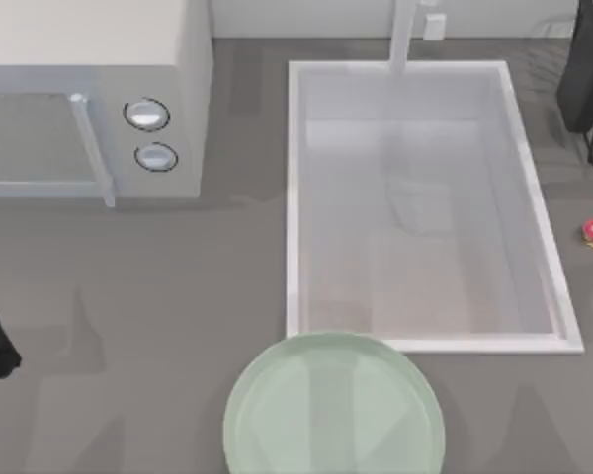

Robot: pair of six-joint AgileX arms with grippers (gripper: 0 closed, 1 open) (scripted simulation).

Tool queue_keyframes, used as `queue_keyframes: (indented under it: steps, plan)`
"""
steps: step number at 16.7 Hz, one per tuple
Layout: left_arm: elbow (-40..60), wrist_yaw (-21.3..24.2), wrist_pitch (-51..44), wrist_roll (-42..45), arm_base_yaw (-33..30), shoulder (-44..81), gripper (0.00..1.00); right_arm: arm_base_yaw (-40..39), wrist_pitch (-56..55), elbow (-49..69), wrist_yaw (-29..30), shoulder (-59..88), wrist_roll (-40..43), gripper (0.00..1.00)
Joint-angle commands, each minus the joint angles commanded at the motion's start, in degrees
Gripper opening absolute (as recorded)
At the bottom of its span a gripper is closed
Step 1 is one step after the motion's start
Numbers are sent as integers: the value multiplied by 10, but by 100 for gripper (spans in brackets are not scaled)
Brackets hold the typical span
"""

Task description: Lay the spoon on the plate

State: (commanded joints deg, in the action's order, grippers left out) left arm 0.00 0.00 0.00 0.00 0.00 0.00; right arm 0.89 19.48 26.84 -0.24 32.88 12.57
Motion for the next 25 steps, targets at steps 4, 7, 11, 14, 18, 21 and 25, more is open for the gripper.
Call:
queue_keyframes:
  steps: [4,7,11,14,18,21,25]
  plan:
    - [0,0,0,0,0,0,100,7,131,168,-2,245,78,100]
    - [0,0,0,0,0,0,100,14,228,291,-2,408,136,100]
    - [0,0,0,0,0,0,100,22,338,439,-2,601,205,100]
    - [0,0,0,0,0,0,100,26,399,527,-1,709,244,100]
    - [0,0,0,0,0,0,100,29,443,596,1,790,275,100]
    - [0,0,0,0,0,0,100,30,448,604,1,799,278,100]
    - [0,0,0,0,0,0,100,27,445,601,1,798,277,100]
